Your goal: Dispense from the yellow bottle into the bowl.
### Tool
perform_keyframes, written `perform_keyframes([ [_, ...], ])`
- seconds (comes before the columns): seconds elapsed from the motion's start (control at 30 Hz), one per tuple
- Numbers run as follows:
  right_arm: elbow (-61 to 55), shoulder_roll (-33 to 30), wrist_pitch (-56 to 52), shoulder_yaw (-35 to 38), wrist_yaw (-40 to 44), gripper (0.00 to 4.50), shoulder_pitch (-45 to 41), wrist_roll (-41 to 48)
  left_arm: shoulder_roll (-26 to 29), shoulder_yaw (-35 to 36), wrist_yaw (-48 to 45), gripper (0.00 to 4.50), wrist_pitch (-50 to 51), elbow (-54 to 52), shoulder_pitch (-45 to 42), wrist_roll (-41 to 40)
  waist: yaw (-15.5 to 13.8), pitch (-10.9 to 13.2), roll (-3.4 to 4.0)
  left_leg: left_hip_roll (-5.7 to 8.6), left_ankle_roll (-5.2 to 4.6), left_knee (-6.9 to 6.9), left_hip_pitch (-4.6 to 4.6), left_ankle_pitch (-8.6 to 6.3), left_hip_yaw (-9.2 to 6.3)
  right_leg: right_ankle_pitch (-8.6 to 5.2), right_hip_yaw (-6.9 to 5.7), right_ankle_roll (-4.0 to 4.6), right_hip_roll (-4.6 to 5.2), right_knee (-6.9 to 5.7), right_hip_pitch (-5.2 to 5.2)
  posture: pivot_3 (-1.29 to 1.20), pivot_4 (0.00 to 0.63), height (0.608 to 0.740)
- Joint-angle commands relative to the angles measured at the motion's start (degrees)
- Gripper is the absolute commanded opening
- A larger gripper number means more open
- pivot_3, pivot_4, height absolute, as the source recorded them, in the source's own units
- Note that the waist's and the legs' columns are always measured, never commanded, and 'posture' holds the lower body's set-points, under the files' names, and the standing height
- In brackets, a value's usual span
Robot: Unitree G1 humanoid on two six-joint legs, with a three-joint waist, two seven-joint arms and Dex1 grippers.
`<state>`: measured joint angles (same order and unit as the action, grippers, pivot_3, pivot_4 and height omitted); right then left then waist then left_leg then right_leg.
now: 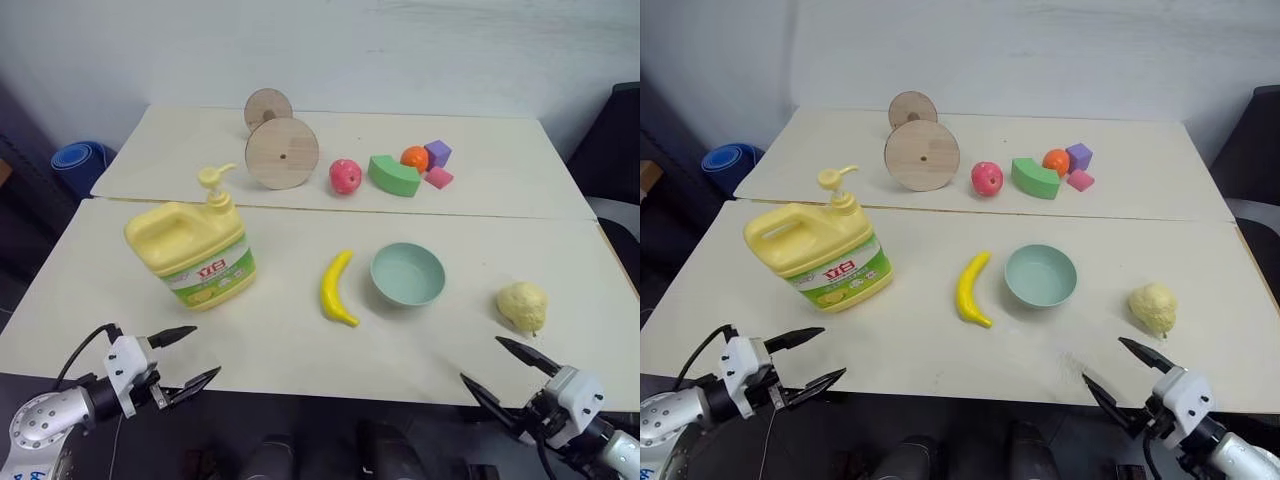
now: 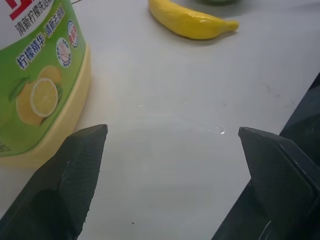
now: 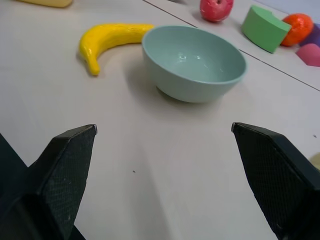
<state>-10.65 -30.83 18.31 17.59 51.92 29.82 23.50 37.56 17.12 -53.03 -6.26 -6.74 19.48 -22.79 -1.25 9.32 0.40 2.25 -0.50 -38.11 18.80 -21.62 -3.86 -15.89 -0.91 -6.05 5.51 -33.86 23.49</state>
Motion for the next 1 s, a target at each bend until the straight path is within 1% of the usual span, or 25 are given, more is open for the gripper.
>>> perform_keyframes([
  [0.03, -4.79, -1.35, -5.71, -1.68, -1.11, 4.50, -2.83, 2.58, 0.24, 0.63, -0.18, 4.47, 1.40, -3.37, 0.60, -1.50, -0.01, 0.00, 0.00, 0.00, 0.01, 0.00, 0.00, 0.01, 0.00, 0.00, 0.00, 0.00, 0.00, 0.00, 0.00, 0.00, 0.150, 0.740],
  [0.1, -10.68, -3.28, -16.23, -5.21, -5.56, 4.50, -9.89, 2.41, 1.00, 0.75, -2.07, 4.47, 5.76, -5.42, 0.33, -5.82, 0.48, 0.02, -0.01, 0.00, 0.03, -0.01, 0.00, 0.02, 0.00, 0.00, 0.01, 0.00, 0.01, 0.00, 0.00, 0.00, 0.150, 0.740],
  [0.17, -14.47, -5.20, -26.01, -8.63, -7.86, 4.50, -16.13, 3.24, 2.95, 0.51, -5.95, 4.47, 10.46, -6.37, -0.38, -10.12, 1.17, 0.03, 0.00, -0.01, 0.01, -0.07, -0.05, 0.01, 0.08, 0.03, 0.14, -0.02, 0.00, -0.10, 0.01, 0.00, 0.150, 0.740],
  [0.3, -17.95, -5.83, -45.66, -16.69, -12.32, 4.50, -31.97, 6.85, 1.79, 1.17, -4.96, 4.47, 10.73, -5.54, -4.63, -10.69, 1.03, 0.00, 0.06, -0.06, 0.07, 0.03, -0.11, 0.03, -0.10, -0.04, -0.06, 0.13, -0.02, -0.17, 0.03, 0.00, 0.150, 0.740],
  [0.33, -18.26, -5.69, -51.84, -19.42, -13.71, 4.50, -36.56, 7.27, 1.96, 0.85, -5.92, 4.47, 10.73, -5.63, -4.99, -10.68, 1.12, 0.00, 0.03, -0.07, 0.39, 0.03, -0.06, 0.20, -0.16, -0.05, -0.13, 0.15, -0.03, -0.17, 0.06, 0.00, 0.150, 0.740],
  [0.4, -18.05, -4.22, -64.33, -24.72, -17.97, 4.50, -45.52, 6.98, 2.16, 0.40, -7.52, 4.47, 10.29, -5.64, -5.53, -10.31, 1.21, 0.00, 0.03, -0.05, 0.43, 0.00, 0.13, 0.22, -0.17, -0.05, -0.14, 0.15, -0.02, -0.15, 0.21, 0.00, 0.150, 0.740],
  [0.43, -17.69, -3.54, -68.51, -27.08, -19.55, 4.50, -48.99, 6.12, 2.00, 0.39, -7.70, 4.47, 10.09, -5.67, -5.78, -10.15, 1.27, 0.00, 0.03, -0.05, 0.44, -0.04, 0.21, 0.23, -0.19, -0.05, -0.15, 0.15, -0.02, -0.14, 0.27, 0.00, 0.150, 0.740],
  [0.47, -16.43, -1.30, -73.77, -28.96, -22.12, 4.50, -52.56, 5.81, 1.91, 0.57, -7.95, 4.47, 10.14, -5.78, -5.80, -10.32, 1.28, -0.01, 0.02, -0.05, 0.44, -0.07, 0.30, 0.23, -0.19, -0.05, -0.16, 0.15, -0.02, -0.13, 0.32, 0.00, 0.150, 0.740],
  [0.57, -12.13, 4.34, -82.95, -33.58, -26.87, 4.50, -59.67, 4.03, 1.80, 1.35, -8.07, 4.47, 11.11, -6.70, -5.41, -11.20, 1.40, -0.03, -0.02, -0.06, 0.45, -0.06, 0.42, 0.25, -0.21, -0.05, -0.18, 0.15, -0.03, -0.12, 0.42, 0.00, 0.150, 0.740],
  [0.6, -10.25, 5.75, -84.64, -35.83, -28.54, 4.50, -61.40, 2.14, 1.76, 1.65, -8.16, 4.47, 11.09, -7.05, -5.01, -11.27, 1.41, -0.03, -0.03, -0.03, 0.44, -0.06, 0.44, 0.24, -0.21, -0.05, -0.18, 0.15, -0.02, -0.14, 0.44, 0.00, 0.150, 0.740],
  [0.67, -7.55, 8.30, -86.96, -37.64, -30.87, 4.50, -63.22, 0.16, 1.75, 1.96, -8.31, 4.47, 11.12, -7.43, -4.54, -11.34, 1.29, -0.05, -0.05, -0.01, 0.42, -0.06, 0.45, 0.24, -0.20, -0.05, -0.18, 0.15, -0.01, -0.17, 0.42, 0.00, 0.150, 0.740],
  [0.7, -6.14, 9.07, -86.19, -39.84, -31.61, 4.50, -63.59, -1.66, 1.59, 2.11, -8.19, 4.47, 10.87, -7.59, -4.02, -11.11, 1.21, -0.06, -0.06, 0.04, 0.39, -0.07, 0.47, 0.25, -0.21, -0.05, -0.19, 0.15, 0.02, -0.19, 0.42, 0.00, 0.150, 0.740],
  [0.77, -3.35, 12.73, -88.23, -41.60, -34.06, 4.50, -63.96, -3.28, 1.24, 2.54, -7.85, 4.47, 10.21, -8.07, -2.64, -10.51, 1.40, -0.07, -0.08, 0.12, 0.33, -0.07, 0.48, 0.26, -0.21, -0.05, -0.17, 0.15, 0.06, -0.19, 0.41, 0.00, 0.150, 0.740],
  [0.83, 0.05, 15.74, -86.98, -43.13, -36.37, 4.50, -64.24, -6.03, 0.73, 2.97, -7.23, 4.47, 9.79, -8.77, -1.40, -10.35, 1.53, -0.06, -0.08, 0.13, 0.31, -0.08, 0.47, 0.25, -0.17, -0.05, -0.13, 0.15, 0.05, -0.25, 0.41, 0.00, 0.150, 0.740],
  [0.9, 2.87, 17.30, -85.50, -43.71, -37.85, 4.50, -64.42, -8.34, 0.34, 3.04, -6.80, 4.47, 9.49, -9.57, -0.49, -10.23, 1.66, -0.07, -0.09, 0.11, 0.33, -0.08, 0.47, 0.26, -0.15, -0.05, -0.13, 0.15, 0.03, -0.31, 0.46, 0.00, 0.150, 0.740],
  [1.0, 6.44, 17.60, -84.52, -44.99, -36.31, 4.50, -65.13, -9.94, 0.05, 3.06, -6.34, 4.47, 9.40, -10.53, 0.41, -10.10, 1.71, -0.08, -0.10, 0.10, 0.37, -0.08, 0.45, 0.28, -0.09, -0.05, -0.13, 0.15, 0.02, -0.51, 0.54, 0.00, 0.150, 0.740],
])
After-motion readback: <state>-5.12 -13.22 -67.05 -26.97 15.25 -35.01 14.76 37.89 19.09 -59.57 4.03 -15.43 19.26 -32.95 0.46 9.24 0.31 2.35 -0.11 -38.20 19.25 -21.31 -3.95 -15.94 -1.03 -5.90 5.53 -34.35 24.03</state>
